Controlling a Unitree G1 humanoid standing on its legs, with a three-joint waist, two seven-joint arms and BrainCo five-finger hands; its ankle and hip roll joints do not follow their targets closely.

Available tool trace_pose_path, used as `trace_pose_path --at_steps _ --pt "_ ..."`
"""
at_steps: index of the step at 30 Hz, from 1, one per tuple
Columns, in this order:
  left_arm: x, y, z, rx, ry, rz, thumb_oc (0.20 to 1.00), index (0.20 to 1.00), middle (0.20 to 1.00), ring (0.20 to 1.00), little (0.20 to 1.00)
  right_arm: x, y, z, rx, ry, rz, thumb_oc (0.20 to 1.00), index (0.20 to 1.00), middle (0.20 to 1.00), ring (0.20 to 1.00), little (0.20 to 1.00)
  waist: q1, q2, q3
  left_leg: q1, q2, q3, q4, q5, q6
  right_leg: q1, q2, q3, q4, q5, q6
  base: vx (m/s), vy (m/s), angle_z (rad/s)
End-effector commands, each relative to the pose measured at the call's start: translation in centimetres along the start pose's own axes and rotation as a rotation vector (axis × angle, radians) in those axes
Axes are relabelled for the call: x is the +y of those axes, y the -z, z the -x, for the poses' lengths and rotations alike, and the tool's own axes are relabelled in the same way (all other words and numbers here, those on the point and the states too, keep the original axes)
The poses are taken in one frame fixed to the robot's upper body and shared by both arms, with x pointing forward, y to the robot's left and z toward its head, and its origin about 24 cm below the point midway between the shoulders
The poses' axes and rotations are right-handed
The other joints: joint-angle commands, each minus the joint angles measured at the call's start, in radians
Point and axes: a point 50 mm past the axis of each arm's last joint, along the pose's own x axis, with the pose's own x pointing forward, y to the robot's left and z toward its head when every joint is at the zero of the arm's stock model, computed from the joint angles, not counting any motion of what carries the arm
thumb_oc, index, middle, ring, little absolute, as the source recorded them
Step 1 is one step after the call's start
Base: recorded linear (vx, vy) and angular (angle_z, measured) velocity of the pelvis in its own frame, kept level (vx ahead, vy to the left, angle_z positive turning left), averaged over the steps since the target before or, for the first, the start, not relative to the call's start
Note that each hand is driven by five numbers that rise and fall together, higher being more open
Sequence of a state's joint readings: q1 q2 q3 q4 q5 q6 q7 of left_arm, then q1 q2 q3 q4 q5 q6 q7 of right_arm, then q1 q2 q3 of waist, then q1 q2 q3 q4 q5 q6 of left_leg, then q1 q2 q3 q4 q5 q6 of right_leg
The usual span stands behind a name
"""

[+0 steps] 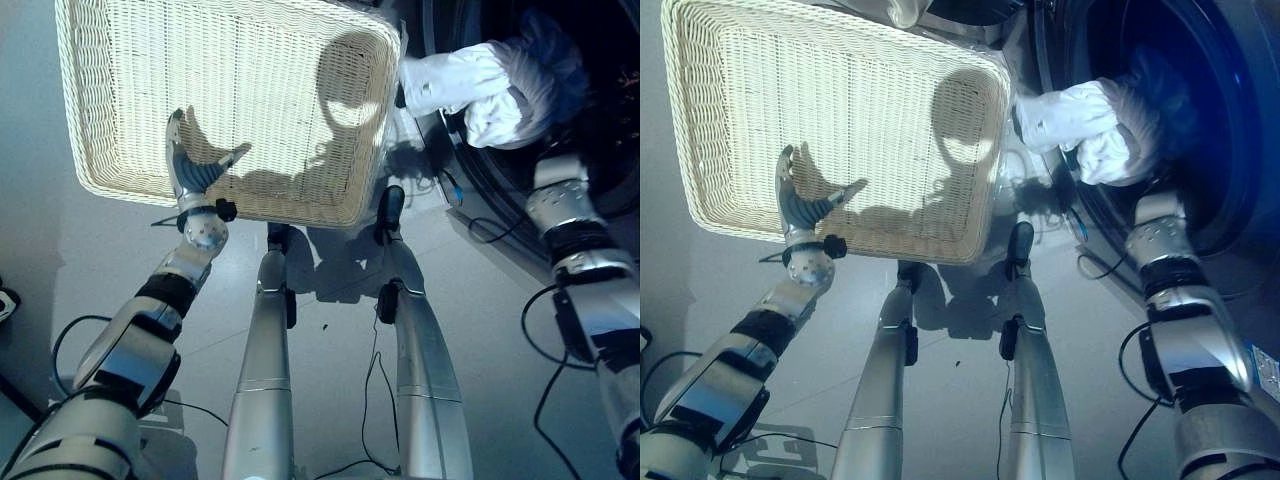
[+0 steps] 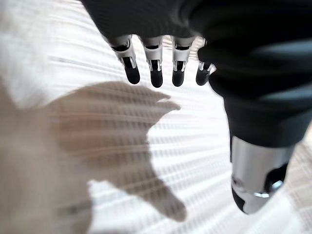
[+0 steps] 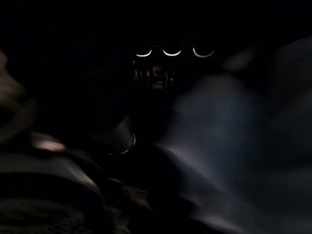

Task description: Put the clothes into the washing machine.

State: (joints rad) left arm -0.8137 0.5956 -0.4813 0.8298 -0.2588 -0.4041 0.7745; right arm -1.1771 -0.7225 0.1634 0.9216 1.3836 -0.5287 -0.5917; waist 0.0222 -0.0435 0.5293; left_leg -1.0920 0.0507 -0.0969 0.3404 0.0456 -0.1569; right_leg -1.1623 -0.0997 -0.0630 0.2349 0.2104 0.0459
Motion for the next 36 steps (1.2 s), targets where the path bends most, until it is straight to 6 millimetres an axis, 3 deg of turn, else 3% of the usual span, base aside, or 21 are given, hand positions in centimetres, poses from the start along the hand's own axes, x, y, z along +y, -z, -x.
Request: trace_pose_path --at_steps 1,2,6,9,14,20,21,24,25,31,36 --pt "2.5 0.1 -0.5 -0.019 -0.085 0.041 1.0 1.0 1.0 1.0 1.0 1.6 -10.5 -1.3 -0.412 0.052 -0.034 0.589 0.589 0.589 0.589 0.589 -0.013 0.019 -0.009 0.051 -0.093 0.03 -0.088 0.038 0.086 0.063 0.093 -0.102 0.087 -0.065 0.079 -0.02 -0.041 0.0" --pt "3.0 0.3 -0.5 -0.014 -0.087 0.036 1.0 1.0 1.0 1.0 1.0 1.7 -11.4 -1.3 -0.442 0.036 -0.007 1.0 1.0 1.0 1.0 1.0 -0.018 0.011 -0.009 0.059 -0.092 0.029 -0.088 0.037 0.087 0.074 0.097 -0.101 0.085 -0.065 0.079 0.0 0.0 0.0" --pt "3.7 0.1 -1.2 -0.016 -0.079 0.027 1.0 1.0 1.0 1.0 1.0 1.7 -12.5 -1.6 -0.441 0.01 0.046 1.0 1.0 1.0 1.0 1.0 -0.023 -0.011 -0.009 0.072 -0.094 0.022 -0.084 0.032 0.094 0.09 0.105 -0.096 0.083 -0.071 0.075 0.0 -0.013 -0.04" --pt "4.0 -0.1 -1.8 -0.026 -0.06 0.018 1.0 1.0 1.0 1.0 1.0 0.6 -12.4 -2.4 -0.4 0.03 0.066 1.0 1.0 1.0 1.0 1.0 -0.019 -0.018 -0.009 0.079 -0.099 0.015 -0.085 0.031 0.095 0.101 0.104 -0.101 0.081 -0.074 0.074 0.0 0.0 0.0" --pt "3.9 -0.1 -2.2 -0.026 -0.041 0.008 1.0 1.0 1.0 1.0 1.0 -1.0 -11.7 -3.4 -0.346 0.092 0.098 1.0 1.0 1.0 1.0 1.0 -0.007 -0.007 -0.009 0.08 -0.109 0.006 -0.09 0.034 0.1 0.1 0.1 -0.104 0.078 -0.076 0.071 0.01 -0.003 0.01" --pt "3.9 0.0 -2.1 -0.021 -0.04 0.008 1.0 1.0 1.0 1.0 1.0 -1.5 -11.4 -3.5 -0.341 0.151 0.114 1.0 1.0 1.0 1.0 1.0 -0.002 -0.002 -0.009 0.077 -0.112 0.004 -0.091 0.034 0.101 0.096 0.1 -0.104 0.077 -0.077 0.07 0.0 0.0 0.0" --pt "3.5 0.0 -1.8 -0.02 -0.026 0.01 1.0 1.0 1.0 1.0 1.0 -0.5 -11.3 -3.0 -0.421 0.195 0.251 1.0 1.0 1.0 1.0 1.0 0.005 0.006 -0.009 0.072 -0.12 0.0 -0.092 0.033 0.105 0.091 0.101 -0.103 0.074 -0.079 0.066 0.0 0.0 0.0" --pt "3.4 0.0 -1.7 -0.024 -0.023 0.014 1.0 1.0 1.0 1.0 1.0 0.6 -11.2 -2.5 -0.443 0.141 0.242 1.0 1.0 1.0 1.0 1.0 0.005 0.008 -0.009 0.074 -0.12 0.003 -0.094 0.032 0.106 0.092 0.101 -0.104 0.073 -0.081 0.066 0.0 0.0 0.0" --pt "3.2 -0.1 -1.5 -0.029 -0.021 0.018 1.0 1.0 1.0 1.0 1.0 2.0 -10.9 -1.8 -0.461 0.064 0.229 1.0 1.0 1.0 1.0 1.0 0.004 0.009 -0.009 0.074 -0.12 0.005 -0.096 0.032 0.105 0.093 0.1 -0.104 0.07 -0.083 0.065 0.0 0.0 0.0" --pt "2.9 -0.2 -1.2 -0.031 -0.023 0.031 1.0 1.0 1.0 1.0 1.0 5.4 -9.3 1.0 -0.528 -0.14 0.301 1.0 1.0 1.0 1.0 1.0 -0.001 0.016 -0.009 0.076 -0.122 0.013 -0.096 0.03 0.108 0.092 0.099 -0.1 0.072 -0.093 0.065 0.0 0.0 0.0" --pt "2.6 -0.2 -1.1 -0.027 -0.028 0.043 1.0 1.0 1.0 1.0 1.0 6.7 -7.1 3.0 -0.522 -0.284 0.382 1.0 1.0 1.0 1.0 1.0 -0.006 0.024 -0.009 0.079 -0.121 0.025 -0.102 0.032 0.108 0.09 0.1 -0.097 0.076 -0.102 0.063 0.0 0.017 -0.01"
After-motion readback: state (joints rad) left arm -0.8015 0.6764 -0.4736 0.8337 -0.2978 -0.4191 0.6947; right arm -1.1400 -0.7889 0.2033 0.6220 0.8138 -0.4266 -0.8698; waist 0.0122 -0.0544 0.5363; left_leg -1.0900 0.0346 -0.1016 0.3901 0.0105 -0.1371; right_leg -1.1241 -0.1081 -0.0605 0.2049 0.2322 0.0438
